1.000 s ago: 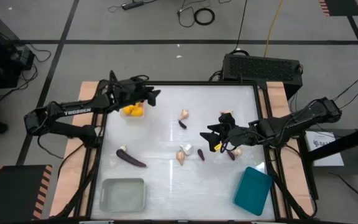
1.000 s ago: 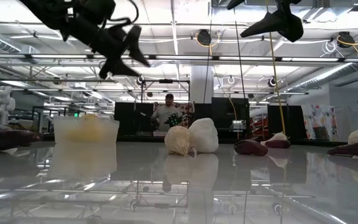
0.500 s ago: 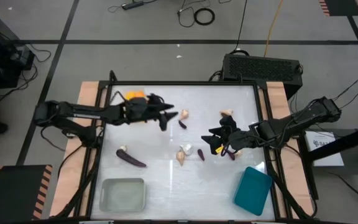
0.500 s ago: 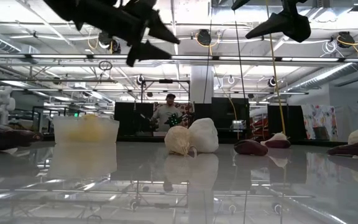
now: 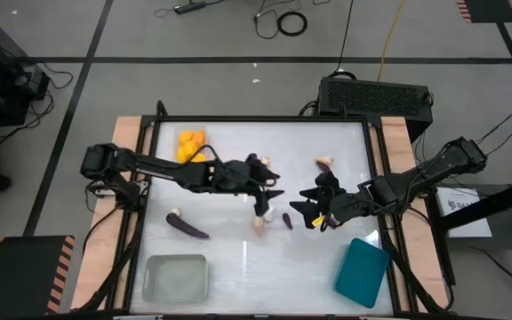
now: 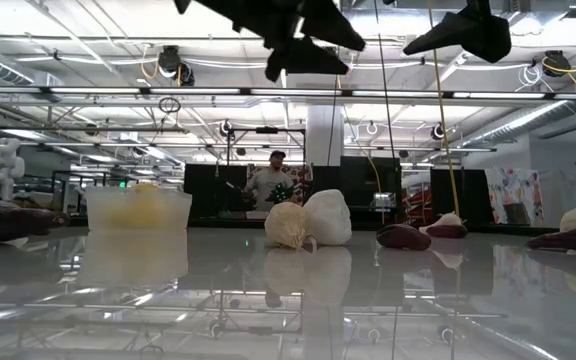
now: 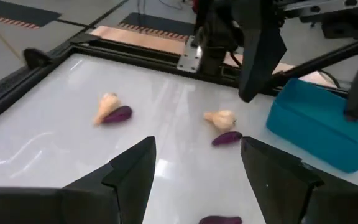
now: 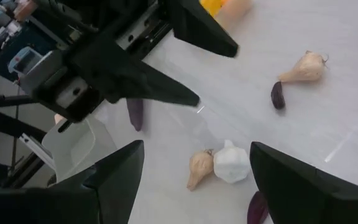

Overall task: Sort produce into baskets
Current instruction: Put the white garlic into the gray bin

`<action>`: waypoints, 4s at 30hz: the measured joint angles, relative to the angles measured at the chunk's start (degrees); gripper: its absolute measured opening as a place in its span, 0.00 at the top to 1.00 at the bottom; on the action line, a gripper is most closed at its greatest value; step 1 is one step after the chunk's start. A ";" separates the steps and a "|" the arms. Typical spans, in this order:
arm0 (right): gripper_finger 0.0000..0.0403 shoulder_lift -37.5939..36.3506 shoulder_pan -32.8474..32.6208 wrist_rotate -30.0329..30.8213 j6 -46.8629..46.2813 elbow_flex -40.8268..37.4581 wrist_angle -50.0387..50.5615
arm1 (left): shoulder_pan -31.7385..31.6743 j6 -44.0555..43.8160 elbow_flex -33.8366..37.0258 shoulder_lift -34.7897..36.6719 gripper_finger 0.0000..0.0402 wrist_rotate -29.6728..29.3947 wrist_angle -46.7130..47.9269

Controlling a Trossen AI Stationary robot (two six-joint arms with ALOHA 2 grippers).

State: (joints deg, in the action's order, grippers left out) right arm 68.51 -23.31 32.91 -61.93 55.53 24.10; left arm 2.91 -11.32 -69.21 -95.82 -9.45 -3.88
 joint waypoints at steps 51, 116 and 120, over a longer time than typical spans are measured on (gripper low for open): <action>0.29 2.12 -11.34 -8.68 -20.13 0.00 35.69 | -0.04 -4.77 -10.53 -18.24 0.40 4.72 3.46; 0.29 9.60 -19.42 -13.18 -34.93 -0.04 38.29 | -1.84 4.02 -13.26 -15.21 0.32 20.39 29.96; 0.29 9.60 -17.23 -13.27 -31.19 -0.04 36.96 | -2.09 0.82 -13.26 -15.21 0.19 20.37 30.40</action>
State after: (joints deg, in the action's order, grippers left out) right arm 78.11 -40.54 19.64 -93.12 55.48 61.06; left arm 0.82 -10.50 -82.48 -111.02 10.92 26.52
